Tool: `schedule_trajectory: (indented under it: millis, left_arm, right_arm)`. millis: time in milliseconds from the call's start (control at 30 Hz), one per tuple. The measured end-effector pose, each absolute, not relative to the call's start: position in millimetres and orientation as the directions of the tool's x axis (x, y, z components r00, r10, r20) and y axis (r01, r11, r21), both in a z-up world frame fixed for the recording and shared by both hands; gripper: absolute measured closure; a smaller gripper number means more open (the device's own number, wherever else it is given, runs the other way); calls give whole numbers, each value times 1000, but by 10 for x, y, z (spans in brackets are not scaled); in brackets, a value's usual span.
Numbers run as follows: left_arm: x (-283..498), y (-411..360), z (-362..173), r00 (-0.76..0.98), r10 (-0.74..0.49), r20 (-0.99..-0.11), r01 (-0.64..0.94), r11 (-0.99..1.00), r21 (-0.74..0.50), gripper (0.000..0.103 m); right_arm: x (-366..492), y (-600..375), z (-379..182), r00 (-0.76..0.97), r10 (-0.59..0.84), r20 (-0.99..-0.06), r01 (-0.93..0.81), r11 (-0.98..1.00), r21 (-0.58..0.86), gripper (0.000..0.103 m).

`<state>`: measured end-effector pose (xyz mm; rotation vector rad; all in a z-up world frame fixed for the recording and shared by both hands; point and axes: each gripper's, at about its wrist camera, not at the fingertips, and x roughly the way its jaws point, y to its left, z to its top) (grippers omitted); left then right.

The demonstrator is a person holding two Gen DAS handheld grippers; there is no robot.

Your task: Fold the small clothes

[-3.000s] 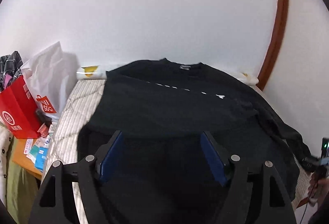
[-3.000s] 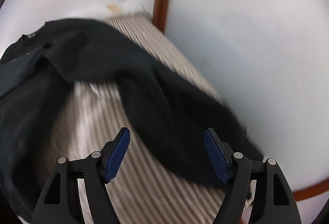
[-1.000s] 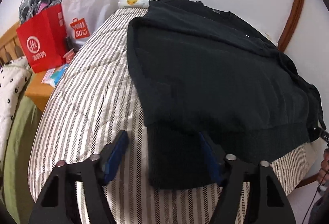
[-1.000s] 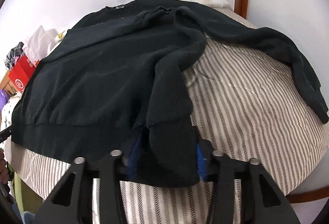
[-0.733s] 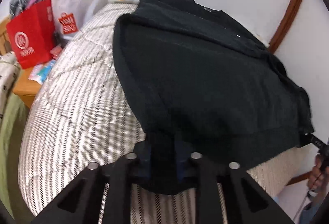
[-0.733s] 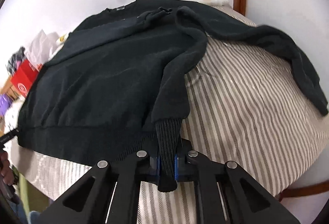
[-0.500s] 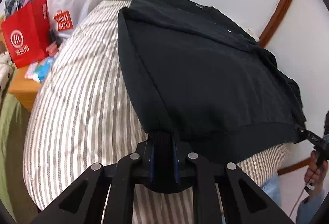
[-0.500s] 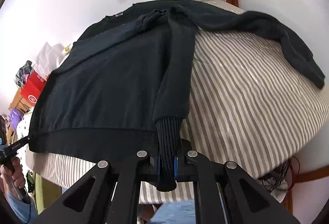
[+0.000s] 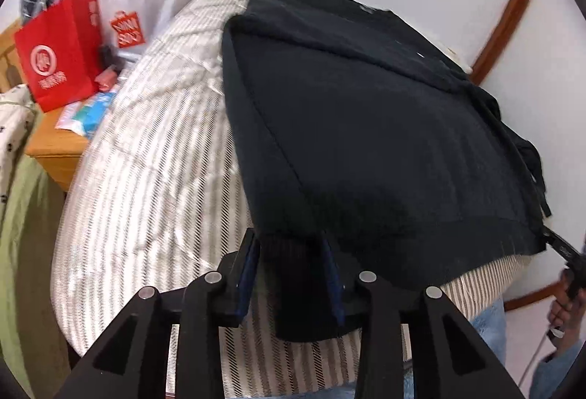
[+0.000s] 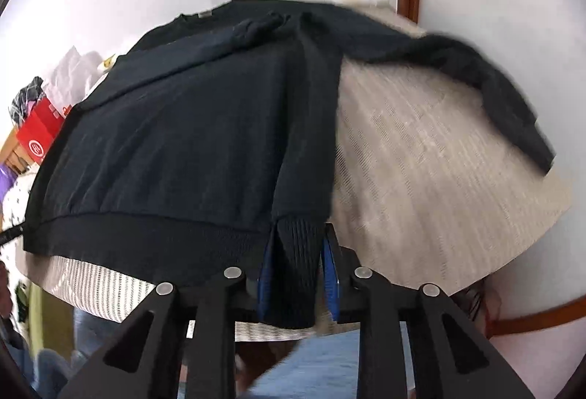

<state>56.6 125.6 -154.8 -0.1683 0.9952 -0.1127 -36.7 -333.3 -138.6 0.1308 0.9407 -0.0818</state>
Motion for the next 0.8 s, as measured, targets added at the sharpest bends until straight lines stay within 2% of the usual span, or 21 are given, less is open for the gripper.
schedule_trajectory:
  millis: [33,100,133,400,600,733,767,800]
  left_arm:
    - [575,1248,-1507,552,-142,-822,4,986,-168,63]
    - [602,1229,-1424,575,-120,-809,-8,988,-152,41]
    - [623,1217,-1386,586,-120,-802,-10,988,-156,39]
    - [896,791,-1189,606,-119,-786,-18,986,-163,39]
    - [1120,415,-1070,607,-111,-787,-37,985,-167,39]
    - [1197,270,-996,608,-101,-787,-49,985,-165,39]
    - [1214,241,-984,609,-94,-788,-52,986,-157,39]
    - [1242,207,-973,609,-81,-789,-56,988,-145,39]
  right_arm:
    - [-368,-3395,-1321,603,-39,-797,136,989,55,67]
    - [-339,-3608,-1192,634,-137,-761,193,981,-16,59]
    - [-305,-3734,-1157,637,-170,-752,219,975,-34,57]
    - [221,-4584,-1310,543,-410,-733,410,891,-195,52]
    - [632,-5030,-1594,477,-413,-776,441,876,-196,52]
    - [853,-5105,-1693,469,-445,-762,442,866,-234,52]
    - [905,-5123,-1693,467,-438,-768,434,871,-232,55]
    - [956,-5143,-1694,471,-419,-777,414,882,-225,75]
